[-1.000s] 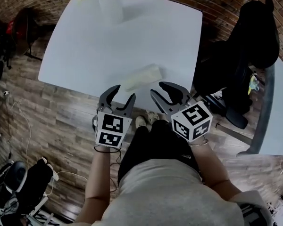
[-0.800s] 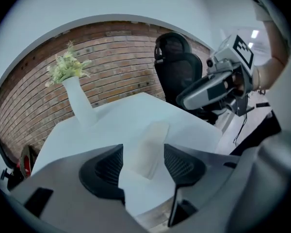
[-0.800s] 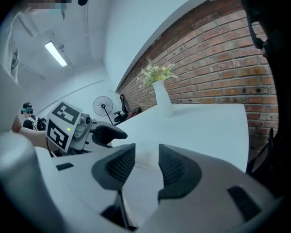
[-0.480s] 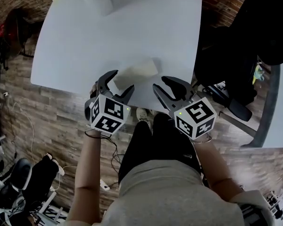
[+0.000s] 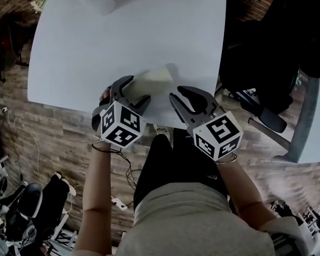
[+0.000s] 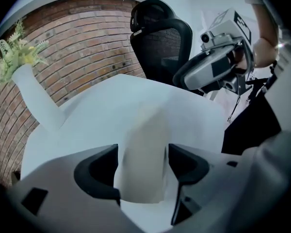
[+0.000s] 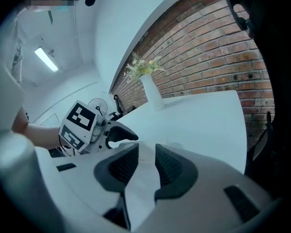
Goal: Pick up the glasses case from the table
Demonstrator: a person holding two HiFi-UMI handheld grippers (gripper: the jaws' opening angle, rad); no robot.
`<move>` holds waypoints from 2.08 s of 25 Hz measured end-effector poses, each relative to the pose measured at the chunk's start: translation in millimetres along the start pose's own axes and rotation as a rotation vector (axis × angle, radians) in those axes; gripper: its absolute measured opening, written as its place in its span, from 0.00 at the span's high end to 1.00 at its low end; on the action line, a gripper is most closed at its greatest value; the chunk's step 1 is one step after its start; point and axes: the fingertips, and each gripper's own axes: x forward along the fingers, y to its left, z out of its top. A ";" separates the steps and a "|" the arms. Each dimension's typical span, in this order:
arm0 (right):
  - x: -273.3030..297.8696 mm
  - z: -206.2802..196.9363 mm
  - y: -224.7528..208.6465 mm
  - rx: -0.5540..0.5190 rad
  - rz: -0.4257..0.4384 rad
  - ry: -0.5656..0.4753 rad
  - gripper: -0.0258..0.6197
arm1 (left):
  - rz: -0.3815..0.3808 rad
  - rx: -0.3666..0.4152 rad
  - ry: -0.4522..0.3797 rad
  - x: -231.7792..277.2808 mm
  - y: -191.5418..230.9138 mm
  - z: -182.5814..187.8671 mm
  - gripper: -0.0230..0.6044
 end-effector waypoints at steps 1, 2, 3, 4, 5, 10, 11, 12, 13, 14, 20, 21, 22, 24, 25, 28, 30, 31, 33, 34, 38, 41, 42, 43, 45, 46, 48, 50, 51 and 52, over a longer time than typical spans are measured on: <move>0.9 -1.4 0.2 0.003 0.007 0.004 0.80 | -0.015 -0.001 0.004 2.5 -1.4 0.8 0.48; 1.6 -2.9 0.1 0.005 0.013 0.008 0.79 | -0.032 -0.002 0.009 5.1 -3.2 1.3 0.48; 2.1 -4.0 -0.6 0.008 0.016 0.011 0.79 | -0.051 -0.005 0.013 7.3 -4.8 1.6 0.48; 2.6 -4.7 -1.8 0.010 0.017 0.013 0.78 | -0.069 -0.008 0.016 9.0 -5.6 1.9 0.48; 3.4 -4.7 -3.4 0.012 0.016 0.014 0.78 | -0.085 -0.009 0.019 10.0 -5.3 1.9 0.48; 4.5 -4.5 -7.7 0.025 0.001 0.015 0.79 | -0.152 -0.017 0.034 9.9 -4.1 -1.3 0.48; 3.8 -4.3 -7.5 0.030 0.000 0.012 0.78 | -0.163 -0.022 0.037 9.0 -4.8 -2.0 0.48; 3.1 -3.8 -7.5 0.034 -0.001 0.008 0.78 | -0.172 -0.026 0.039 8.4 -5.2 -2.3 0.48; 2.9 -3.2 -7.8 0.038 -0.002 0.004 0.78 | -0.177 -0.026 0.041 8.4 -5.2 -2.4 0.48; 3.0 -2.7 -8.4 0.040 -0.004 0.001 0.79 | -0.180 -0.025 0.043 8.9 -4.9 -2.3 0.48; 1.9 -1.8 -13.1 0.046 -0.026 -0.016 0.79 | -0.179 -0.004 0.043 10.1 -6.0 -0.2 0.48; 1.8 -1.9 -12.4 0.049 -0.027 -0.018 0.79 | -0.176 -0.001 0.041 9.1 -6.2 -0.6 0.49; 1.7 -2.1 -11.6 0.052 -0.027 -0.019 0.79 | -0.174 0.002 0.034 8.1 -6.2 -1.1 0.49; 2.2 -2.5 -11.5 0.058 -0.026 -0.019 0.78 | -0.167 0.000 0.015 7.7 -5.3 -1.6 0.49; 2.7 -3.1 -12.3 0.062 -0.024 -0.017 0.77 | -0.162 -0.005 0.009 8.2 -4.5 -1.7 0.49; 2.6 -8.7 -15.3 0.085 -0.017 -0.009 0.75 | -0.141 -0.022 0.002 10.3 -5.5 -0.7 0.50; 2.5 -14.3 -17.5 0.114 -0.014 -0.007 0.74 | -0.135 -0.044 -0.009 10.8 -9.5 0.8 0.50; 2.7 -16.7 -18.7 0.131 -0.014 -0.006 0.74 | -0.137 -0.060 -0.018 10.5 -11.7 1.6 0.50; 3.1 -19.8 -21.7 0.163 -0.018 -0.005 0.74 | -0.141 -0.092 -0.042 8.7 -15.2 3.4 0.50; 3.2 -20.7 -23.4 0.177 -0.020 -0.006 0.74 | -0.142 -0.108 -0.056 7.4 -16.4 4.7 0.50; 3.8 -23.1 -24.7 0.231 0.010 -0.023 0.70 | -0.153 -0.192 -0.119 -0.1 -20.2 12.4 0.50; 6.6 -21.5 -17.0 0.310 0.072 -0.052 0.63 | -0.162 -0.230 -0.155 -9.6 -22.7 19.2 0.50; 8.1 -19.6 -14.2 0.343 0.094 -0.062 0.60 | -0.162 -0.236 -0.169 -13.3 -22.9 21.8 0.50; 10.0 -17.6 -11.4 0.363 0.111 -0.067 0.56 | -0.163 -0.240 -0.185 -17.1 -22.9 24.8 0.50; 14.5 -14.2 -6.0 0.365 0.133 -0.063 0.55 | -0.170 -0.248 -0.224 -23.9 -23.4 31.3 0.50; 16.2 -12.0 -3.3 0.367 0.146 -0.063 0.55 | -0.176 -0.253 -0.243 -26.8 -24.1 34.5 0.50; 17.7 -4.4 1.5 0.398 0.178 -0.082 0.54 | -0.184 -0.258 -0.272 -32.4 -26.2 40.3 0.50; 19.2 5.6 5.8 0.431 0.203 -0.105 0.54 | -0.183 -0.253 -0.294 -39.5 -27.0 44.7 0.50; 20.2 10.3 7.9 0.436 0.209 -0.113 0.54 | -0.181 -0.250 -0.305 -43.7 -26.8 46.5 0.50; 21.0 14.2 10.0 0.435 0.211 -0.119 0.54 | -0.179 -0.246 -0.316 -47.9 -26.9 48.0 0.50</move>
